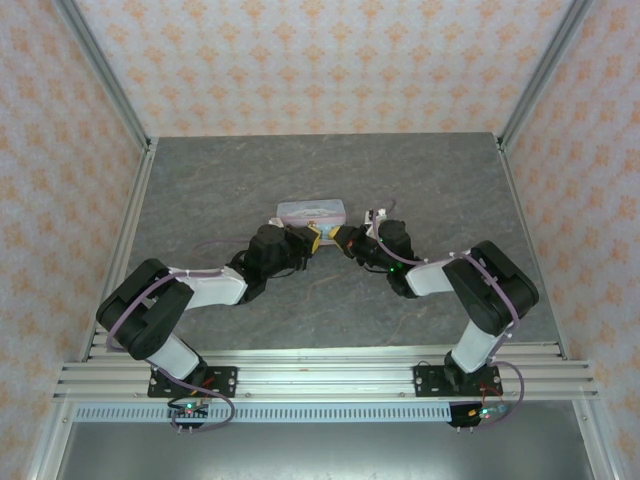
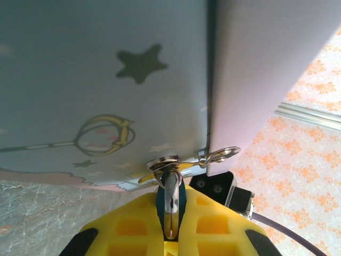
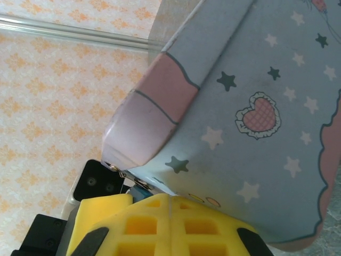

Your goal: Unlock the padlock with the key

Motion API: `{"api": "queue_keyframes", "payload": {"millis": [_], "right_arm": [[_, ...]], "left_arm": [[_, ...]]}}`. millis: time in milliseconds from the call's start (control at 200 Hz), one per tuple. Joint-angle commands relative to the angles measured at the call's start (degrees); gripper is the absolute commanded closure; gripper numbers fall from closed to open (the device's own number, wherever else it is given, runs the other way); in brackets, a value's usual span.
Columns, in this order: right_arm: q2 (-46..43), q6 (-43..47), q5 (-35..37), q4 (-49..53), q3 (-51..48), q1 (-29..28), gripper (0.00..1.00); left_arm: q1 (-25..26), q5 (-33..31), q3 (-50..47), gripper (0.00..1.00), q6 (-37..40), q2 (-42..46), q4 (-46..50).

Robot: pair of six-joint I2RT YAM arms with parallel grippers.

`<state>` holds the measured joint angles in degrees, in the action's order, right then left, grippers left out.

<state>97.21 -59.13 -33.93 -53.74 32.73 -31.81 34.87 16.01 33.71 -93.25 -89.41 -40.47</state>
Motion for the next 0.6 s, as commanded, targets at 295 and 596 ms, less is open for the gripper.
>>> {"api": "queue_keyframes", "payload": {"millis": [295, 596], "right_arm": [[-5.8, 15.2, 3.1, 2.9, -1.3, -1.9, 1.00], [-10.7, 18.9, 5.8, 2.1, -3.9, -1.9, 1.00]], "left_arm": [[3.6, 14.6, 3.4, 1.00, 3.9, 1.6, -5.3], [3.5, 15.7, 3.0, 1.00, 4.9, 3.9, -6.7]]}}
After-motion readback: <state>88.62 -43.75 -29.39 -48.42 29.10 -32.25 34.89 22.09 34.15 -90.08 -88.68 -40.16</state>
